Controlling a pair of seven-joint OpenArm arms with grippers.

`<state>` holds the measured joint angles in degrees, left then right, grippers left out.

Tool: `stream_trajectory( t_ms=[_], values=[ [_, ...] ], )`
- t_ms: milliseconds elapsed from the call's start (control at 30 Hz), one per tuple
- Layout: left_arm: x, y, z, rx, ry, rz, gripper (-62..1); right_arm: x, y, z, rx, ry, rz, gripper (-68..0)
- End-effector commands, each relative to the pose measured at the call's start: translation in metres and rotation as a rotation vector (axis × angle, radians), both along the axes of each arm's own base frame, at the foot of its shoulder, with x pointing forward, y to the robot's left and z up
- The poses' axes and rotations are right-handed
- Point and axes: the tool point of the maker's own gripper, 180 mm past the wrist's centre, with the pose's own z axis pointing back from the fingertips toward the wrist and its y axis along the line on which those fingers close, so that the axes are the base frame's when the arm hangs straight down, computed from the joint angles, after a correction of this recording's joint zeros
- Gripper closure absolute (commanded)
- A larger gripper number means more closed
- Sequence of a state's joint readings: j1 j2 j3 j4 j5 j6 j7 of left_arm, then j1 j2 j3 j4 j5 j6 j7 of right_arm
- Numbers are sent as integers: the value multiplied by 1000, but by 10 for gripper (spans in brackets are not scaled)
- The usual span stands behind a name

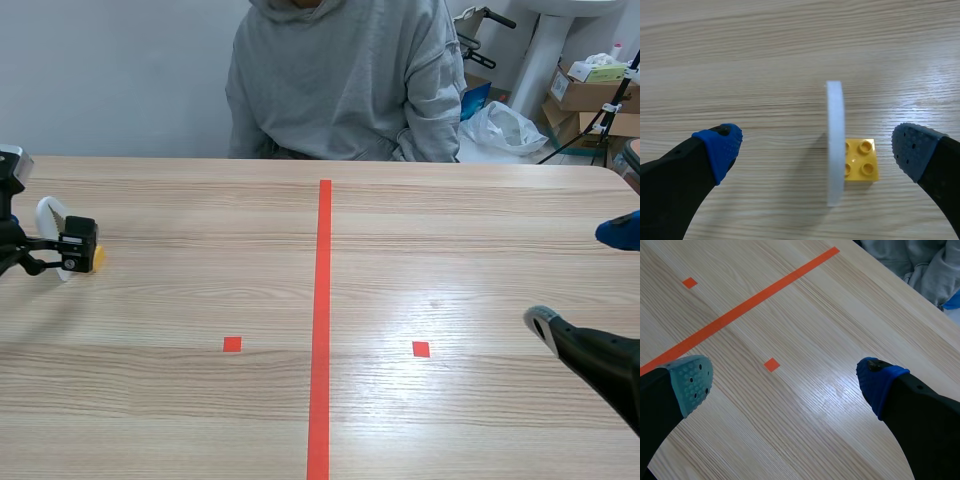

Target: Do the leaf sorting experiment

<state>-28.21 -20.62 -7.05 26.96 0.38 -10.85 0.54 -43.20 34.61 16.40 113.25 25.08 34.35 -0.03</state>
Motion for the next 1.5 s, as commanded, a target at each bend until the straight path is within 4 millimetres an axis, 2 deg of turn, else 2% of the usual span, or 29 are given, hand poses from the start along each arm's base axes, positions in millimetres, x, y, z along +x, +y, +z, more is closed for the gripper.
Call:
stream_trajectory(
  t_ms=[0, 67, 167, 300, 467, 567, 633, 700, 867, 1033, 1467],
  values=[
    [0, 10, 21, 40, -47, -20, -623, 3, 1, 7, 10, -21, 0, -591],
    [-10, 4, 27, 69, -56, -65, -623, 3, 1, 7, 9, -21, 0, -591],
    [-28, -20, 40, 120, -89, -165, -623, 4, 1, 7, 13, -25, -2, -591],
    [-64, -78, 74, 144, -183, -329, -623, 4, 0, 8, 13, -26, -4, -591],
    [-124, -157, 119, 69, -276, -530, -623, 4, 0, 8, 13, -27, -4, -591],
    [-153, -183, 132, 39, -283, -597, -623, 5, 0, 8, 15, -31, -8, -592],
    [-168, -197, 139, 24, -280, -631, -623, 9, -4, 11, 21, -44, -41, -620],
    [-180, -205, 142, 7, -267, -651, -623, 11, -7, 12, 21, -51, -59, -676],
    [-196, -214, 142, -79, -220, -645, -623, 11, -7, 11, 17, -47, -62, -679],
    [-205, -214, 132, -104, -166, -636, -623, 10, -8, 10, 13, -43, -62, -679],
    [-210, -214, 127, -111, -142, -640, -623, 8, -8, 4, -9, -17, -53, -679]
  ],
)
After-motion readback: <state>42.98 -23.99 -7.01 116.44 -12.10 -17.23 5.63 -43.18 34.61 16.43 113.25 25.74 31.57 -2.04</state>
